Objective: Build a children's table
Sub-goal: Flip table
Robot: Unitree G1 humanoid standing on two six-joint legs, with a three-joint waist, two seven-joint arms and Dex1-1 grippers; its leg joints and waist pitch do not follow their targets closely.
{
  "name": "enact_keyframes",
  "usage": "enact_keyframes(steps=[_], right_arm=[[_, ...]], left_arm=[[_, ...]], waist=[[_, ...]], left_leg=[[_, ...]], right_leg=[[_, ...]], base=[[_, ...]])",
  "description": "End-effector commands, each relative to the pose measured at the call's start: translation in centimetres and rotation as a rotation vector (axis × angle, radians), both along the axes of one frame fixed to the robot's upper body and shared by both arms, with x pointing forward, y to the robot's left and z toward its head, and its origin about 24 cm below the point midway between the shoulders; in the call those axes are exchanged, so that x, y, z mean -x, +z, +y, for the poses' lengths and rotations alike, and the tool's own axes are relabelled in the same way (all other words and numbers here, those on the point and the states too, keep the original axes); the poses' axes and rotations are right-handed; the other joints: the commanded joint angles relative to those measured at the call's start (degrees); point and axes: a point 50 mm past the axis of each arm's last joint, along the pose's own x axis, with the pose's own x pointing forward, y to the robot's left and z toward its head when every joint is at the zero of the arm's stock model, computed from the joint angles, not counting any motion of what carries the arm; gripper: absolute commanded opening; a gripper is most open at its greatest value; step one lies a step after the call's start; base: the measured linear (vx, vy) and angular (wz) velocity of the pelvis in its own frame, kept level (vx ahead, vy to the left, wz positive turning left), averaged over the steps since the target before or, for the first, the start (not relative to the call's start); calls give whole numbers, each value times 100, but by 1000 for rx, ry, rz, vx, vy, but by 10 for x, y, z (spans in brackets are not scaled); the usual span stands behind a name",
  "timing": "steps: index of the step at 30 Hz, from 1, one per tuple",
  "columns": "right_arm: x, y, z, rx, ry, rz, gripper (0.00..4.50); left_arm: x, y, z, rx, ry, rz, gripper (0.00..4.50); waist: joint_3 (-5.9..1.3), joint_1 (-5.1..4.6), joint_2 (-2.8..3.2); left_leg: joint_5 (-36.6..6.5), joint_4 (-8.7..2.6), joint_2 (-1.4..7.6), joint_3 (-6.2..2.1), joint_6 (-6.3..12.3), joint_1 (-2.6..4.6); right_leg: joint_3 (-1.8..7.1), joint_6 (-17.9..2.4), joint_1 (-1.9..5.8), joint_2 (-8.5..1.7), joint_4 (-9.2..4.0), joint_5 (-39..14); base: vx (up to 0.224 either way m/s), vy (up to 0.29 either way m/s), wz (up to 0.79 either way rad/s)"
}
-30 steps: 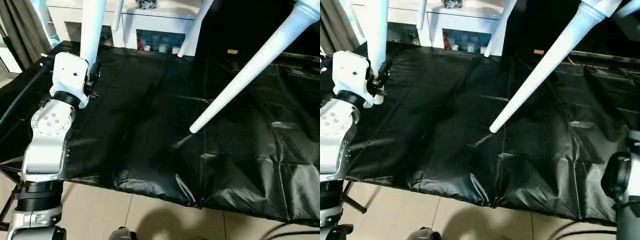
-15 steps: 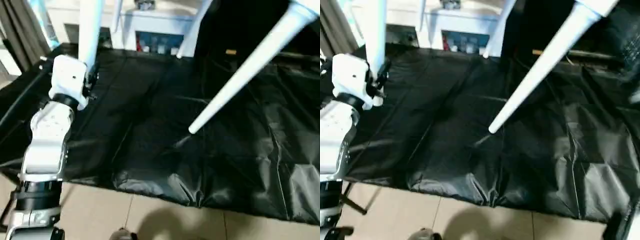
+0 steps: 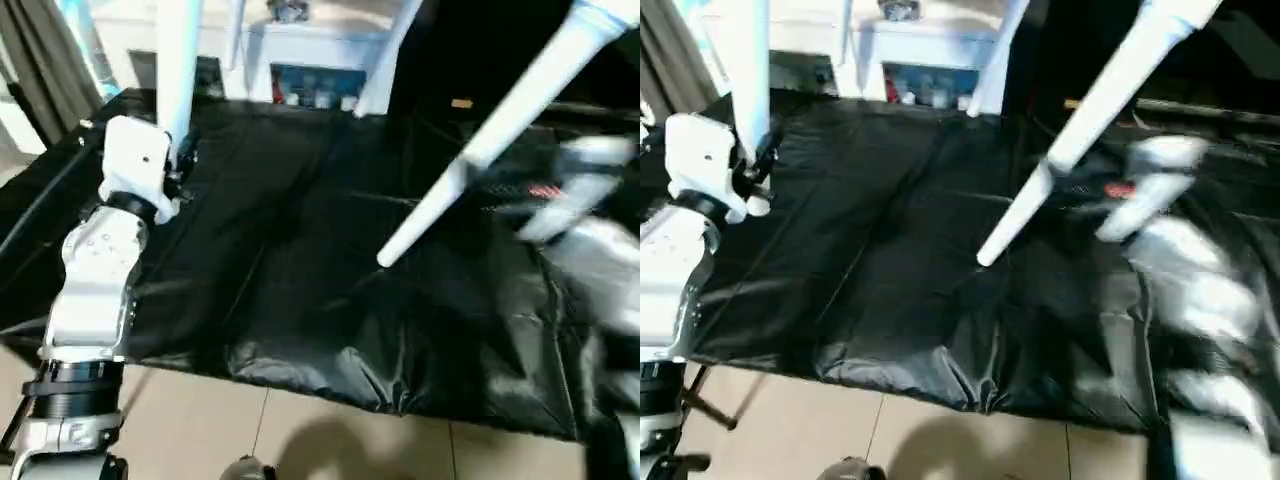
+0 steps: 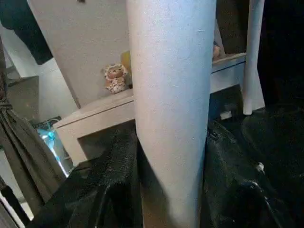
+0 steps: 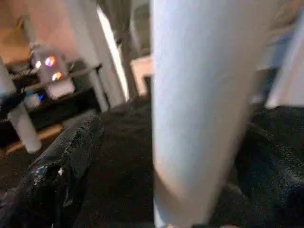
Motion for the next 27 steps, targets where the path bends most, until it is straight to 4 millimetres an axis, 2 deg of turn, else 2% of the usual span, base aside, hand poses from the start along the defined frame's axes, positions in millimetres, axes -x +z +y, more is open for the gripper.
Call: enact_keyframes(steps=[1,2,3,4,5,6,7,8,9,11,12,13,14,15,17,18,20,21,22,24,25,27], right_arm=[[-1,2,0,28,20,-14,450],[-1,2,4,36,48,-15,450],[0,1,8,60,83,-17,450],[9,-3,18,101,201,-17,450],[10,-4,19,104,211,-17,450],[17,-6,24,120,285,-19,450],[19,-7,26,122,310,-22,450],[21,-7,26,119,328,-24,450],[24,-7,27,114,351,-25,450],[28,-7,27,111,371,-27,450],[36,-7,27,109,406,-25,450],[42,-8,27,111,428,-22,450],[44,-8,27,113,434,-21,450],[45,-10,25,116,424,-18,450],[46,-13,22,121,394,-10,450],[46,-16,20,125,375,-2,450],[46,-17,19,127,366,1,450],[43,-20,17,130,333,7,450],[42,-21,17,130,323,8,450],[39,-23,15,136,294,9,450],[38,-24,14,140,275,9,450],[37,-24,12,141,246,8,450]], left_arm=[[-1,-17,-7,-37,-51,81,157],[0,-19,-7,-34,-57,91,157],[0,-24,-7,-23,-63,108,157],[0,-36,-9,-16,-82,152,157],[0,-37,-9,-17,-82,155,157],[-1,-46,-9,-24,-87,179,157],[-1,-49,-10,-35,-93,189,157],[0,-51,-10,-42,-99,195,157],[0,-53,-9,-37,-99,202,157],[0,-55,-9,-34,-98,209,157],[0,-59,-8,-32,-96,221,157],[1,-62,-7,-39,-94,230,157],[1,-63,-6,-42,-93,233,157],[2,-65,-5,-48,-94,238,157],[5,-66,-3,-55,-94,241,157],[9,-67,-1,-61,-91,241,157],[11,-67,0,-66,-88,241,157],[16,-68,2,-77,-81,244,157],[17,-68,3,-79,-79,245,157],[20,-69,4,-80,-83,250,157],[22,-69,4,-74,-86,254,157],[24,-70,6,-61,-81,264,157]], waist=[[-392,-42,62],[-407,-22,13],[-410,-20,11],[-408,-21,-30],[-418,8,-16],[-416,-2,-71],[-422,34,-43],[-417,26,-37],[-428,33,-29],[-423,47,-23],[-421,62,-27],[-407,97,3],[-408,94,-19],[-414,111,52],[-395,89,27],[-374,80,66],[-373,55,27],[-370,45,48],[-367,23,30],[-367,4,33],[-364,-10,-17],[-358,-20,-30]], left_leg=[[-2310,-501,190,-142,-334,232],[-2110,-502,193,-132,-282,220],[-2014,-502,189,-123,-253,214],[-1869,-495,184,-105,-188,200],[-1756,-486,187,-99,-139,204],[-1663,-484,182,-94,-84,185],[-1574,-475,189,-86,-18,202],[-1545,-487,189,-94,-4,187],[-1550,-481,198,-85,-20,206],[-1587,-487,204,-87,-51,218],[-1645,-500,214,-94,-88,231],[-1758,-514,229,-94,-111,263],[-1805,-529,231,-112,-130,252],[-1835,-528,231,-118,-164,256],[-2032,-544,224,-115,-237,251],[-2299,-561,221,-135,-314,261],[-2413,-567,225,-141,-350,265],[-2456,-570,226,-151,-367,265],[-2456,-575,224,-154,-370,249],[-2504,-577,228,-158,-389,257],[-2508,-577,224,-150,-391,256],[-2520,-579,225,-145,-388,259]], right_leg=[[121,-1096,80,-202,-455,-1436],[118,-1129,108,-201,-424,-1205],[119,-1142,116,-198,-421,-1110],[120,-1154,126,-191,-426,-985],[128,-1132,147,-200,-412,-895],[129,-1115,166,-196,-415,-843],[141,-1088,157,-211,-413,-800],[137,-1088,168,-211,-414,-811],[138,-1105,151,-216,-420,-822],[135,-1137,145,-215,-423,-836],[134,-1160,144,-205,-420,-800],[142,-1105,133,-198,-450,-836],[136,-1100,155,-197,-433,-814],[136,-1106,144,-210,-428,-819],[135,-1099,134,-213,-465,-1007],[133,-1061,124,-228,-487,-1334],[132,-1031,125,-230,-504,-1447],[134,-1022,119,-230,-505,-1490],[131,-1021,120,-227,-503,-1496],[131,-1029,109,-224,-505,-1514],[129,-1025,105,-213,-512,-1520],[137,-1016,99,-213,-511,-1547]], base=[[0,0,0],[0,0,0],[0,0,0],[0,0,0],[0,0,0],[0,0,0],[0,0,0],[0,0,0],[0,0,0],[0,0,0],[0,0,0],[0,0,0],[0,0,0],[0,0,0],[0,0,0],[0,0,0],[0,0,0],[0,0,0],[0,0,0],[0,0,0],[0,0,0],[0,0,0]])
